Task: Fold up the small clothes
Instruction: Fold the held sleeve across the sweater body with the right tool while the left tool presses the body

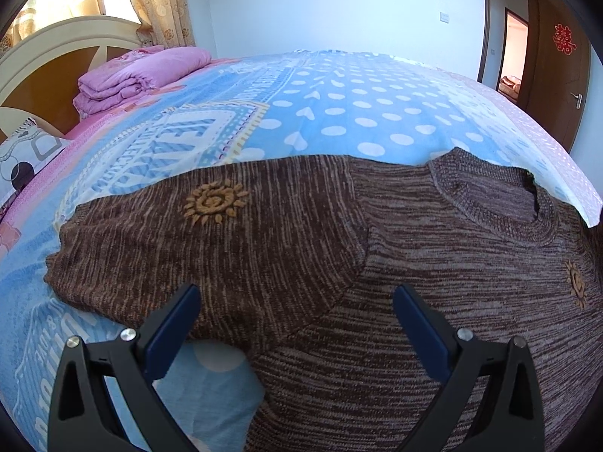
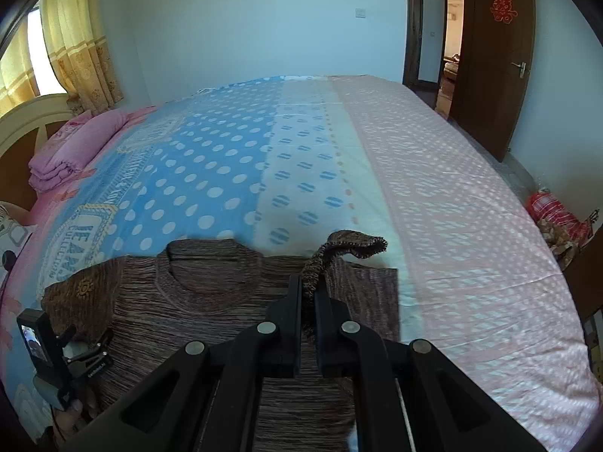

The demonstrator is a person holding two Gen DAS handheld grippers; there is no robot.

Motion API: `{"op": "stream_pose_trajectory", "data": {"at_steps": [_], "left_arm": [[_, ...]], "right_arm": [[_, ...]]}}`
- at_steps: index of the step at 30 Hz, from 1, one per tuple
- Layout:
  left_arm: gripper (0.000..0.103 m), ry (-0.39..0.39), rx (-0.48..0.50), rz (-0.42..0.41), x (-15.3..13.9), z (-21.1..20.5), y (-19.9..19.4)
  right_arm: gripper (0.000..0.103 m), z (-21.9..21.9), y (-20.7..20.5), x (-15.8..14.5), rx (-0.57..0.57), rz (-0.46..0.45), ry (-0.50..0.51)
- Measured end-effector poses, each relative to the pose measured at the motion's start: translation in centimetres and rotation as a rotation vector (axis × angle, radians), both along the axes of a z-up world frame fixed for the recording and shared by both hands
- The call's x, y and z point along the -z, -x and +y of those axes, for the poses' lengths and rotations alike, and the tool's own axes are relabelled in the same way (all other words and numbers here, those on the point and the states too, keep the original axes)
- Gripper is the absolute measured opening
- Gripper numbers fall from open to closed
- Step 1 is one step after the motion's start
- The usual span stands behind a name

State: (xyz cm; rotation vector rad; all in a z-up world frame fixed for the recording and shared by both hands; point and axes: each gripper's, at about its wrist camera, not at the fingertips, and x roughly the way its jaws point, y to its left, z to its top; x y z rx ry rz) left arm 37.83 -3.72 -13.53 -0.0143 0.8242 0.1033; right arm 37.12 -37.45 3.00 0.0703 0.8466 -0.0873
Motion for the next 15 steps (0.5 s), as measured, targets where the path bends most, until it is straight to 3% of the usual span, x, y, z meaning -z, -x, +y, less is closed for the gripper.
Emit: {"op": "stream_pose_trajectory", "data": {"at_steps": [5, 7, 10, 11, 12, 15], "left_arm": [[0.103, 0.01, -0.017, 0.014, 0.4, 0.3, -0.2], [0.103, 0.01, -0.059, 0.042, 0.8, 0.9, -0.5], [0.103, 0.027, -0.068, 0.07, 1.2, 1.3, -0.8], [0.103, 0.024, -0.065, 0.068, 1.1, 1.2, -0.7], [0.103, 0.023, -0.055, 0.07, 1.2, 1.1, -0.7], [0.103, 0.02, -0.018, 0.098, 1.0, 0.8, -0.7]], "right_arm": [[0.006, 5.0, -2.8, 5.2, -0.062, -0.001, -0.087], [0.008, 6.4, -3.6, 8.4, -0.113, 0.009, -0.173], [0.033, 6.8, -3.3, 11.7, -0.135, 0.078, -0.244], [0.05, 6.4, -2.5, 12.1, -0.151, 0.092, -0.272], [0.061, 5.8, -1.6, 12.2, -0.164, 0.097, -0.291], [0.061, 2.5, 2.2, 11.3, -0.158, 0.075, -0.27]]}}
